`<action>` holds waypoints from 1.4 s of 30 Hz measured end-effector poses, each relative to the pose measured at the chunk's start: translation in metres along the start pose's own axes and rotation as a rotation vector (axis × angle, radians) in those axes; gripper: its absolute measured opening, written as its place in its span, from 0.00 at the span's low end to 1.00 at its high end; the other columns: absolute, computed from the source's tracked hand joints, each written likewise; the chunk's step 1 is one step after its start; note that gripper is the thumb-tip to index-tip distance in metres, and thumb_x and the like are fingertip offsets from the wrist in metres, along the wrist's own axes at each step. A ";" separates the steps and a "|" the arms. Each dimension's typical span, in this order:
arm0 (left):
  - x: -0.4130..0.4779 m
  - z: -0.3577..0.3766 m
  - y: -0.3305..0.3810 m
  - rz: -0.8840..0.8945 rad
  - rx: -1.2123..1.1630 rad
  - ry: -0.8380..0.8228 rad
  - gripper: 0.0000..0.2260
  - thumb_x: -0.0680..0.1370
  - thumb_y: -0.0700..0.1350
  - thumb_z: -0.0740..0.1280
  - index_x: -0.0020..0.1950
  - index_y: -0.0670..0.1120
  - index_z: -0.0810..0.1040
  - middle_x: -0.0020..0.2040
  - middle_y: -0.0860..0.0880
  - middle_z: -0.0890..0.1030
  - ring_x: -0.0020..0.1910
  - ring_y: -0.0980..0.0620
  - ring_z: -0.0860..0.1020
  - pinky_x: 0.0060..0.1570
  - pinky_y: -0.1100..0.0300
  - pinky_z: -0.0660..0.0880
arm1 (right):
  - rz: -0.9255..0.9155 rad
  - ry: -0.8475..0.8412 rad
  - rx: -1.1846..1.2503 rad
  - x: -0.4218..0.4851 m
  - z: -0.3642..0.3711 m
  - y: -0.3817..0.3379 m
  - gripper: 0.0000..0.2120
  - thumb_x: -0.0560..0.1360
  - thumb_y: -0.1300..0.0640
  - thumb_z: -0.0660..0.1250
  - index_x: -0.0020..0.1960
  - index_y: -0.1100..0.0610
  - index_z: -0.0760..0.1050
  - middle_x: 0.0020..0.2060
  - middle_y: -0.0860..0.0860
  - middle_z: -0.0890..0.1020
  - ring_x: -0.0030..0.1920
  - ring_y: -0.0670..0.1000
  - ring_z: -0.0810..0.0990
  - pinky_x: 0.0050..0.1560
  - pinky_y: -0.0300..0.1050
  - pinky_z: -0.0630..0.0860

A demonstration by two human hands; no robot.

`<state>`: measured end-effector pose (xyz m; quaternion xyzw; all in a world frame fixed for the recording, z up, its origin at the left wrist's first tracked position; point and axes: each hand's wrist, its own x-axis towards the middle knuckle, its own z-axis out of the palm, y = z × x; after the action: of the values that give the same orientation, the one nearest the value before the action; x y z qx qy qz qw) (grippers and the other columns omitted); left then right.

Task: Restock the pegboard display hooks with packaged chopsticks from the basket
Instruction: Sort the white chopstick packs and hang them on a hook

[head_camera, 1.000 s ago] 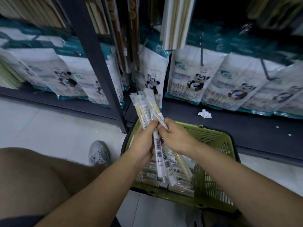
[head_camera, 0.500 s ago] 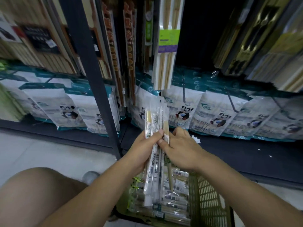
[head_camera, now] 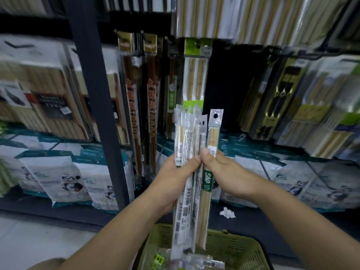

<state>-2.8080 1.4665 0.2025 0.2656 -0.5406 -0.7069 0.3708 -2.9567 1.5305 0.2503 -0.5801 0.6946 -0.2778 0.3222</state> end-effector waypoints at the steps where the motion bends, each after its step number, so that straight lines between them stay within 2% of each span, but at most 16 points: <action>1: 0.004 0.002 0.006 0.042 0.004 -0.008 0.22 0.75 0.55 0.74 0.68 0.49 0.79 0.60 0.49 0.86 0.61 0.48 0.84 0.63 0.47 0.78 | -0.014 0.038 0.040 0.003 -0.004 -0.007 0.43 0.72 0.25 0.45 0.82 0.44 0.54 0.72 0.36 0.58 0.71 0.35 0.52 0.70 0.32 0.46; 5: 0.021 0.002 0.029 0.198 0.005 -0.060 0.19 0.76 0.44 0.74 0.66 0.47 0.79 0.60 0.45 0.85 0.62 0.45 0.83 0.64 0.46 0.78 | -0.118 0.134 0.085 0.018 -0.022 -0.034 0.44 0.71 0.25 0.45 0.82 0.44 0.55 0.64 0.36 0.61 0.66 0.33 0.56 0.61 0.25 0.51; 9: 0.037 -0.004 0.047 0.312 0.027 -0.080 0.19 0.74 0.38 0.74 0.65 0.47 0.80 0.59 0.44 0.86 0.61 0.45 0.84 0.60 0.52 0.81 | -0.178 0.130 0.117 0.032 -0.033 -0.054 0.42 0.72 0.26 0.46 0.81 0.44 0.57 0.72 0.39 0.63 0.73 0.38 0.57 0.75 0.41 0.52; 11: 0.043 -0.007 0.051 0.337 0.042 -0.071 0.19 0.73 0.36 0.75 0.63 0.48 0.81 0.58 0.45 0.86 0.59 0.46 0.84 0.56 0.57 0.81 | -0.220 0.166 0.170 0.037 -0.033 -0.058 0.39 0.72 0.28 0.51 0.77 0.46 0.67 0.73 0.42 0.69 0.73 0.41 0.66 0.76 0.46 0.61; 13: 0.047 -0.010 0.051 0.338 0.093 -0.049 0.18 0.74 0.35 0.76 0.62 0.48 0.81 0.56 0.46 0.87 0.57 0.47 0.85 0.54 0.59 0.81 | -0.305 0.284 0.234 0.040 -0.036 -0.059 0.25 0.77 0.34 0.59 0.66 0.48 0.77 0.61 0.45 0.82 0.62 0.43 0.79 0.66 0.47 0.75; 15: 0.049 -0.012 0.050 0.336 0.159 -0.021 0.19 0.74 0.33 0.76 0.61 0.47 0.80 0.54 0.48 0.88 0.54 0.50 0.86 0.51 0.61 0.81 | -0.365 0.439 0.226 0.043 -0.045 -0.060 0.13 0.81 0.43 0.64 0.52 0.51 0.81 0.43 0.50 0.83 0.44 0.44 0.81 0.48 0.47 0.78; 17: 0.051 -0.011 0.049 0.337 0.214 0.001 0.19 0.73 0.33 0.77 0.60 0.46 0.80 0.52 0.51 0.88 0.52 0.53 0.86 0.48 0.65 0.80 | -0.373 0.532 0.259 0.045 -0.054 -0.061 0.13 0.82 0.48 0.66 0.44 0.56 0.79 0.38 0.61 0.78 0.36 0.50 0.76 0.42 0.56 0.77; 18: 0.052 -0.009 0.049 0.342 0.231 0.011 0.19 0.73 0.34 0.78 0.60 0.47 0.80 0.51 0.52 0.88 0.51 0.55 0.86 0.47 0.67 0.80 | -0.383 0.550 0.286 0.045 -0.057 -0.062 0.13 0.82 0.49 0.66 0.43 0.55 0.79 0.38 0.61 0.79 0.36 0.49 0.77 0.42 0.57 0.77; 22: 0.055 -0.004 0.054 0.362 0.243 0.058 0.19 0.73 0.40 0.79 0.60 0.54 0.79 0.52 0.59 0.87 0.52 0.61 0.85 0.46 0.70 0.78 | -0.431 0.627 0.295 0.046 -0.067 -0.066 0.14 0.84 0.49 0.61 0.45 0.52 0.81 0.34 0.44 0.80 0.35 0.42 0.76 0.40 0.42 0.73; 26: 0.059 -0.006 0.058 0.331 0.243 0.112 0.26 0.69 0.51 0.83 0.63 0.59 0.77 0.56 0.61 0.86 0.56 0.61 0.83 0.58 0.63 0.77 | -0.462 0.682 0.396 0.048 -0.087 -0.076 0.18 0.86 0.50 0.58 0.43 0.51 0.83 0.33 0.45 0.82 0.33 0.40 0.78 0.33 0.32 0.73; 29: 0.060 -0.006 0.059 0.304 0.241 0.121 0.28 0.67 0.53 0.82 0.65 0.57 0.76 0.57 0.59 0.86 0.57 0.59 0.83 0.62 0.55 0.76 | -0.442 0.705 0.416 0.054 -0.094 -0.083 0.19 0.85 0.50 0.59 0.44 0.57 0.82 0.32 0.47 0.81 0.32 0.41 0.78 0.32 0.32 0.72; 31: 0.060 -0.005 0.060 0.301 0.245 0.122 0.24 0.70 0.50 0.82 0.62 0.58 0.77 0.55 0.61 0.86 0.55 0.61 0.83 0.61 0.56 0.76 | -0.417 0.730 0.418 0.058 -0.094 -0.085 0.19 0.84 0.48 0.60 0.42 0.58 0.81 0.32 0.50 0.80 0.32 0.43 0.77 0.33 0.34 0.73; 34: 0.061 -0.006 0.060 0.295 0.236 0.112 0.24 0.70 0.50 0.81 0.63 0.57 0.77 0.56 0.59 0.86 0.56 0.59 0.83 0.61 0.54 0.76 | -0.377 0.768 0.452 0.063 -0.094 -0.085 0.19 0.82 0.47 0.61 0.43 0.59 0.80 0.32 0.54 0.78 0.33 0.52 0.72 0.29 0.36 0.71; 37: 0.061 -0.008 0.062 0.311 0.243 0.110 0.22 0.72 0.48 0.81 0.63 0.57 0.78 0.55 0.59 0.86 0.56 0.60 0.84 0.59 0.57 0.76 | -0.359 0.760 0.476 0.067 -0.093 -0.084 0.20 0.81 0.46 0.62 0.44 0.63 0.78 0.35 0.58 0.73 0.34 0.54 0.67 0.28 0.39 0.68; 40: 0.061 -0.007 0.063 0.332 0.255 0.105 0.22 0.73 0.47 0.80 0.64 0.56 0.78 0.56 0.59 0.86 0.57 0.60 0.83 0.58 0.59 0.75 | -0.344 0.756 0.454 0.074 -0.093 -0.080 0.21 0.81 0.45 0.62 0.46 0.64 0.78 0.36 0.57 0.72 0.35 0.53 0.68 0.31 0.39 0.70; 42: 0.062 -0.007 0.063 0.334 0.252 0.097 0.23 0.72 0.48 0.80 0.65 0.55 0.77 0.57 0.59 0.86 0.58 0.59 0.83 0.59 0.58 0.76 | -0.325 0.754 0.403 0.079 -0.094 -0.076 0.26 0.82 0.44 0.61 0.51 0.69 0.76 0.35 0.61 0.72 0.36 0.53 0.70 0.34 0.36 0.72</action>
<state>-2.8235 1.4037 0.2626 0.2505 -0.6425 -0.5490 0.4723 -2.9907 1.4410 0.3574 -0.4659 0.5953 -0.6461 0.1055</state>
